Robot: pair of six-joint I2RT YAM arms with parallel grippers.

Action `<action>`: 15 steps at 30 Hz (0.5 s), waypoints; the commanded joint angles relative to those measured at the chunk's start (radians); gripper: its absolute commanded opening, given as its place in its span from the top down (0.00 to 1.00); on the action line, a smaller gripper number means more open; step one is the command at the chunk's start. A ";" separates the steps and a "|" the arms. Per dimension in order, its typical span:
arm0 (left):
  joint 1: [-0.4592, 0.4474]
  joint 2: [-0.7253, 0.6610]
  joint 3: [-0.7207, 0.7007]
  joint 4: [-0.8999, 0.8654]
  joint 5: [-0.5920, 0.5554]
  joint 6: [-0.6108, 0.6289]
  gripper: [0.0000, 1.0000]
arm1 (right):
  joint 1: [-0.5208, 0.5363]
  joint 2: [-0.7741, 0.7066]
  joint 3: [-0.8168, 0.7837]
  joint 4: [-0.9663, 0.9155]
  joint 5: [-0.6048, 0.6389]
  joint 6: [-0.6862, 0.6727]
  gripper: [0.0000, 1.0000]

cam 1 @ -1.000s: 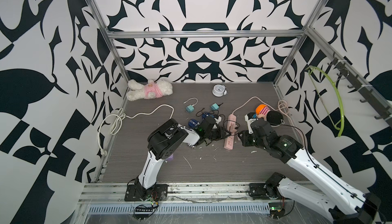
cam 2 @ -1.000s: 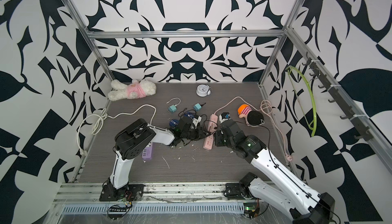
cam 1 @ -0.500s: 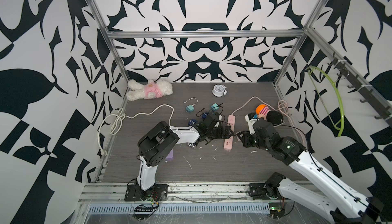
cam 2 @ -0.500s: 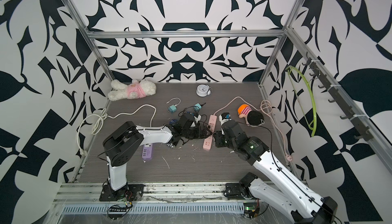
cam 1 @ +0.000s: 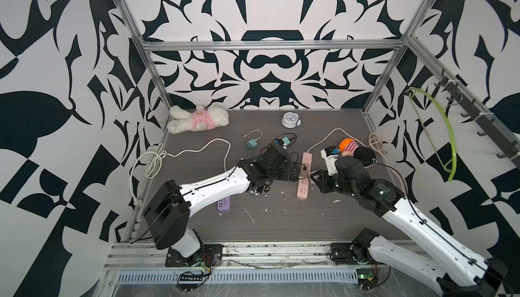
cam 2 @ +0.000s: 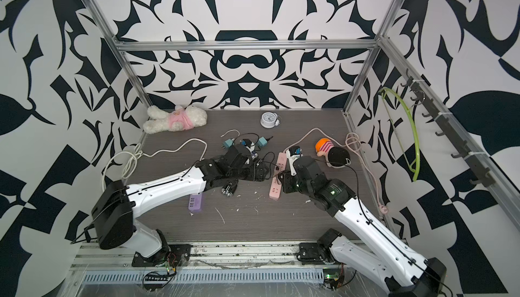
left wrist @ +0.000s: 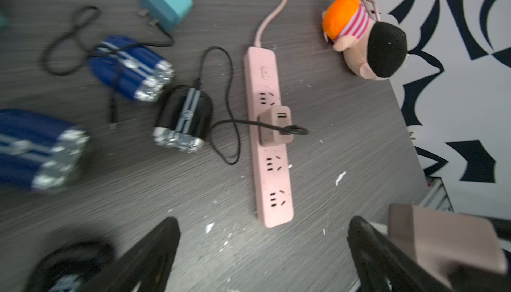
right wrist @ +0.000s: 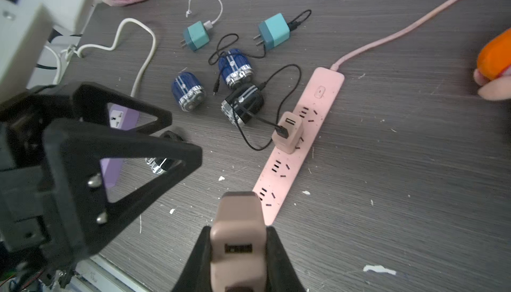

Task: Unplug the electric shaver
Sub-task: Place the socket at the center of the board, then place the plug at the center of the board.

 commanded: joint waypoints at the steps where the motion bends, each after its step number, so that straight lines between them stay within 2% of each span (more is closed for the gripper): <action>1: 0.002 -0.114 -0.058 -0.152 -0.194 0.009 0.01 | 0.002 0.006 0.064 0.115 -0.081 -0.036 1.00; 5: 0.005 -0.220 -0.082 -0.243 -0.309 0.002 0.01 | 0.003 0.078 0.079 0.151 -0.151 -0.039 1.00; 15: 0.011 -0.480 -0.192 -0.329 -0.439 -0.047 0.01 | 0.004 0.225 0.021 0.328 -0.326 0.026 1.00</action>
